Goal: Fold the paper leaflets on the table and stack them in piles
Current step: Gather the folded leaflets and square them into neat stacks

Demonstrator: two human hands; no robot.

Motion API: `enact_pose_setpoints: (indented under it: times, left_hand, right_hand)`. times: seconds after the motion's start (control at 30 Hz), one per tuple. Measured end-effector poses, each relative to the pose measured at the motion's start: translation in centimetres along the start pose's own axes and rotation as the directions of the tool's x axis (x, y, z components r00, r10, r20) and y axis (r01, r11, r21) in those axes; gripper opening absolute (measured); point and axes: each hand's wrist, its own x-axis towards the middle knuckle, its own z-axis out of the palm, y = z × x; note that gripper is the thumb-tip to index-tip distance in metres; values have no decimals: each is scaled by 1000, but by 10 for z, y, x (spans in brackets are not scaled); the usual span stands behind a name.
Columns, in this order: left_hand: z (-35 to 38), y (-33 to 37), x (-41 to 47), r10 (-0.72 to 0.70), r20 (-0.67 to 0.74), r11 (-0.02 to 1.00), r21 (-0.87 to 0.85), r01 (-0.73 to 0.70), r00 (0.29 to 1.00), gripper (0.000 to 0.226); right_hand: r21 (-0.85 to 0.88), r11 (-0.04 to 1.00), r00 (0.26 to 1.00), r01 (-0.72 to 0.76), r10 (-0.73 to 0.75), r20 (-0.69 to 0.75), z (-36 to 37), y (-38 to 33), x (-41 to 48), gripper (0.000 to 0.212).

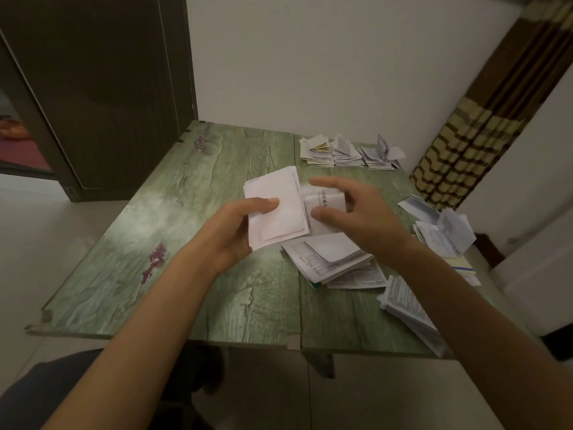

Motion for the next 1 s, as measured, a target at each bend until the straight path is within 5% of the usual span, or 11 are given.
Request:
enact_pose_setpoints:
  times: [0.1, 0.23, 0.33, 0.37, 0.43, 0.5, 0.53, 0.7, 0.9, 0.93, 1.0]
  left_hand:
    - [-1, 0, 2, 13, -48, 998, 56, -10, 999, 14]
    - [-4, 1, 2, 47, -48, 989, 143, -40, 998, 15]
    - [-10, 0, 5, 97, -101, 981, 180, -77, 990, 17]
    - [-11, -2, 6, 115, -139, 978, 189, -88, 984, 18]
    - [-10, -7, 9, 146, -196, 973, 203, -106, 970, 20]
    - [-5, -14, 11, 164, -222, 973, 198, -120, 961, 24]
    - [-1, -17, 11, 180, -228, 970, 203, -134, 957, 27]
    - [5, -27, 16, 213, -370, 972, 175, -157, 904, 21]
    - [-8, -28, 13, 295, -333, 923, 343, -177, 896, 20]
    - [-14, -27, 13, 315, -314, 905, 385, -183, 895, 24]
    - [-25, -22, 13, 357, -288, 865, 461, -198, 889, 29]
  right_hand:
    - [152, 985, 997, -78, 76, 18, 0, -5, -1, 38]
    - [-232, 973, 995, -20, -3, -98, 5, 0, 2, 12]
    - [-442, 893, 942, -90, -67, -328, 0, 6, 9, 17]
    - [-354, 925, 918, -135, -18, -397, -4, 3, 10, 14]
    - [105, 978, 893, -182, 209, -399, -5, -8, 11, 7]
    - [473, 857, 898, -205, 357, -258, 11, -20, 7, 8]
    - [485, 848, 900, -216, 365, -237, 25, -23, 4, 10]
    - [-27, 969, 871, -246, 209, -445, 78, -9, -2, 4]
    - [-262, 942, 941, -211, 123, -315, 91, 2, 3, 18]
    - [-262, 941, 942, -215, 129, -308, 91, 4, 6, 13]
    - [-41, 968, 948, -248, 234, -216, 91, 4, 12, 43]
